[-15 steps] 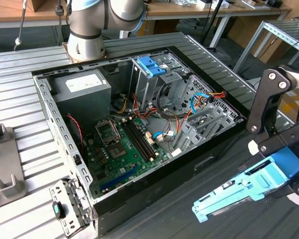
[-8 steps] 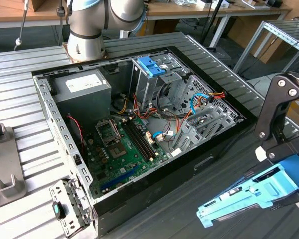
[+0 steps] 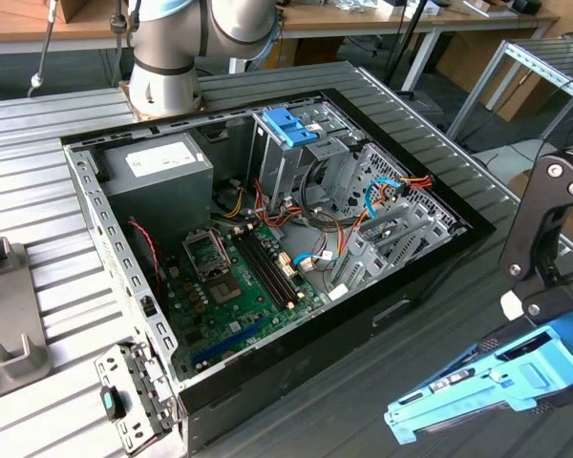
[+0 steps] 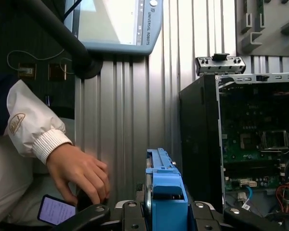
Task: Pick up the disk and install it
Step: 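Pick up the disk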
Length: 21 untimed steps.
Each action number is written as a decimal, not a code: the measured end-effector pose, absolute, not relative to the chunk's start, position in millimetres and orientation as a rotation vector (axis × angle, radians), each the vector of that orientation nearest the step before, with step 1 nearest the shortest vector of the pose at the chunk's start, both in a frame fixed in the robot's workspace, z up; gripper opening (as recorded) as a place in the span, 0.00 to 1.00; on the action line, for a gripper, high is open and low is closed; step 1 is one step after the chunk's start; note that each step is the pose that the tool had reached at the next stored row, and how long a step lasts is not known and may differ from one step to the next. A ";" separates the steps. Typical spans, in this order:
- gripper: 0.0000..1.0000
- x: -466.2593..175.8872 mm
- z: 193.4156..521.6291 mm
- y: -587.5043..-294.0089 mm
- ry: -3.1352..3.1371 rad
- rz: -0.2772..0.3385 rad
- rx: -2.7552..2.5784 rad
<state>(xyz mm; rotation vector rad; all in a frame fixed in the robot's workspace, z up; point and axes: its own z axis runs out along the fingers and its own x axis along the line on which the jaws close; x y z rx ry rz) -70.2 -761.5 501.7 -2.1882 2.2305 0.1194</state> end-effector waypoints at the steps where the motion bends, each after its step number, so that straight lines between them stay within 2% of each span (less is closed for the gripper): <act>1: 0.37 -69.8 501.7 -762.9 2.231 0.119 -2.188; 14: 0.37 -56.3 500.9 -769.6 2.231 0.119 -2.188; 21: 0.37 -25.0 497.6 -753.9 2.232 0.121 -2.190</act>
